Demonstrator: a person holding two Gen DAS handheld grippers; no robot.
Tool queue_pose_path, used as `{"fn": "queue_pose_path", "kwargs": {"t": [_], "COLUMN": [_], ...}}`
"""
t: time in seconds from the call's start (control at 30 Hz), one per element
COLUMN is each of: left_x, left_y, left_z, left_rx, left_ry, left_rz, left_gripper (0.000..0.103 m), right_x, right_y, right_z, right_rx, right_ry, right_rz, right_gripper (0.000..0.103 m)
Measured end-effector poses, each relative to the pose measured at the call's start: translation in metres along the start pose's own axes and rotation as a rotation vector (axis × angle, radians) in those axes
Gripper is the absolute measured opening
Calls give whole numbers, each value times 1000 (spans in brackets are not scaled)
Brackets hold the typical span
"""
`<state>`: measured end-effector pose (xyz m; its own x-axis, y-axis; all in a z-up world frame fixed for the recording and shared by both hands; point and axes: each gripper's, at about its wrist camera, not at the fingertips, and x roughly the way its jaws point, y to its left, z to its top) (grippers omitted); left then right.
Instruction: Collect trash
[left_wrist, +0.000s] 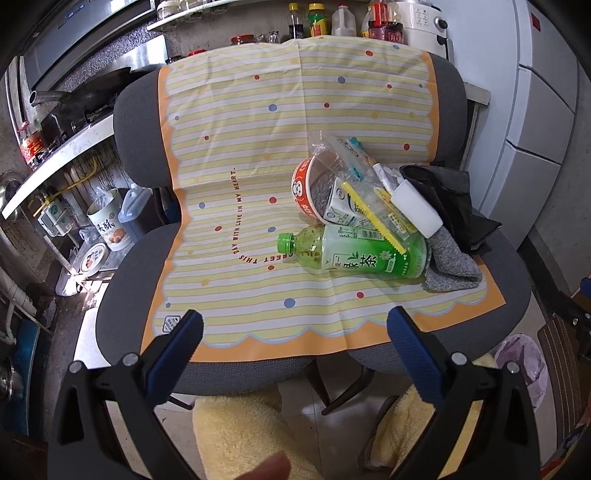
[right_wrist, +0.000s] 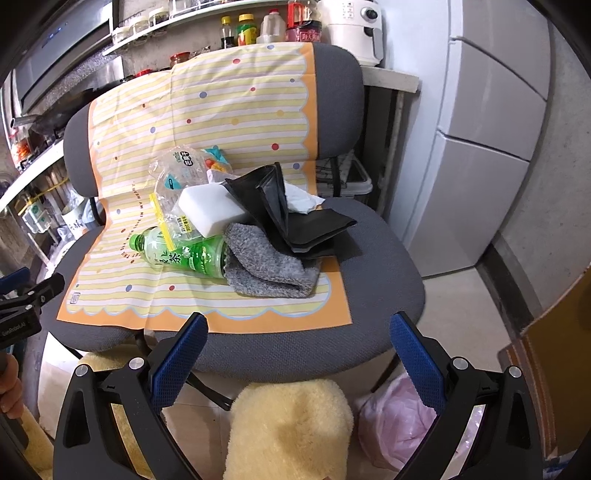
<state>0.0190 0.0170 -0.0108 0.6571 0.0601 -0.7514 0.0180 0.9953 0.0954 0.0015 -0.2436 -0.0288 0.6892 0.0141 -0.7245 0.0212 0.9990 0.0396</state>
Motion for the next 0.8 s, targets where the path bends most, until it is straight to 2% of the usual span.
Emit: {"fn": "queue_pose_path", "kwargs": {"t": [0.23, 0.3, 0.43, 0.6, 0.73, 0.8], "left_x": [20, 29, 47, 68, 77, 82], "left_y": [1, 0, -5, -13, -23, -27], "left_z": [5, 7, 15, 25, 36, 42], "left_rx": [-13, -9, -13, -17, 19, 32], "left_ry": [26, 28, 21, 13, 0, 6], "left_rz": [-13, -3, 3, -78, -34, -16], "left_gripper": [97, 97, 97, 97, 97, 97], "right_x": [42, 55, 87, 115, 136, 146], "right_y": [-4, -4, -2, 6, 13, 18], "right_z": [19, 28, 47, 62, 72, 77], "right_rx": [-37, -65, -122, -185, -230, -248], "right_ry": [-20, -46, -30, -39, -24, -13], "right_rz": [62, 61, 55, 59, 94, 101], "right_gripper": [97, 97, 97, 94, 91, 86]}}
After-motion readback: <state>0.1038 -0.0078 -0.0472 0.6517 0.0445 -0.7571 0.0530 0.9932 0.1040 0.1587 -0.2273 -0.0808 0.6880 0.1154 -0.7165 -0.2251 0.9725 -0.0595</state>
